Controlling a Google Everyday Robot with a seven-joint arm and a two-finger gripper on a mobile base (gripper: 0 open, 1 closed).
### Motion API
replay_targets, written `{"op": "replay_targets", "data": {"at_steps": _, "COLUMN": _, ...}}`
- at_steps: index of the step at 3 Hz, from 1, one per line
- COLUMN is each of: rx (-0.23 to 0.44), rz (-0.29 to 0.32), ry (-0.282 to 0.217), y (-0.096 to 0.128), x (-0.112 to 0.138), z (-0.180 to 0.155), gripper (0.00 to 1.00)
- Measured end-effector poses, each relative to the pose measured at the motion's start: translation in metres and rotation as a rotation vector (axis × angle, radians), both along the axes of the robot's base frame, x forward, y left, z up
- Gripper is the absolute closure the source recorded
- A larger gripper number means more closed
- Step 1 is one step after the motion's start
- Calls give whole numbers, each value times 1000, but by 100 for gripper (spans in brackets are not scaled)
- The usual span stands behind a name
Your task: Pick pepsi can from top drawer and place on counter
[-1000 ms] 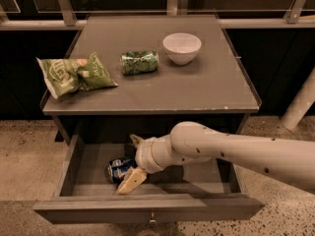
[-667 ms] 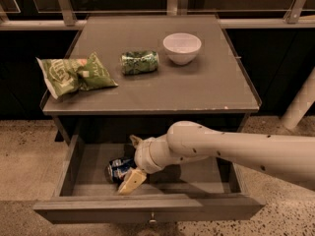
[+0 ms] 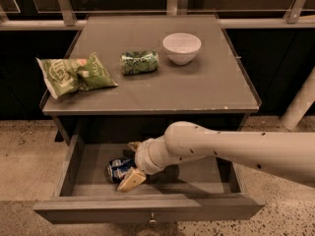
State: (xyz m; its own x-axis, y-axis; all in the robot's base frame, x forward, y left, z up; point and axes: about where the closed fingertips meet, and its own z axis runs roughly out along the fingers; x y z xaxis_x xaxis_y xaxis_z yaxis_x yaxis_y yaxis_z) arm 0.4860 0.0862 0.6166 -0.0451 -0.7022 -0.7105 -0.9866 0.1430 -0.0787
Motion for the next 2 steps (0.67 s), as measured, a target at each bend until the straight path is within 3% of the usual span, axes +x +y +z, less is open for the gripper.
{"op": "replay_targets", "data": {"at_steps": 2, "rx": 0, "rz": 0, "ry": 0, "y": 0, "x": 0, "z": 0, "gripper": 65}}
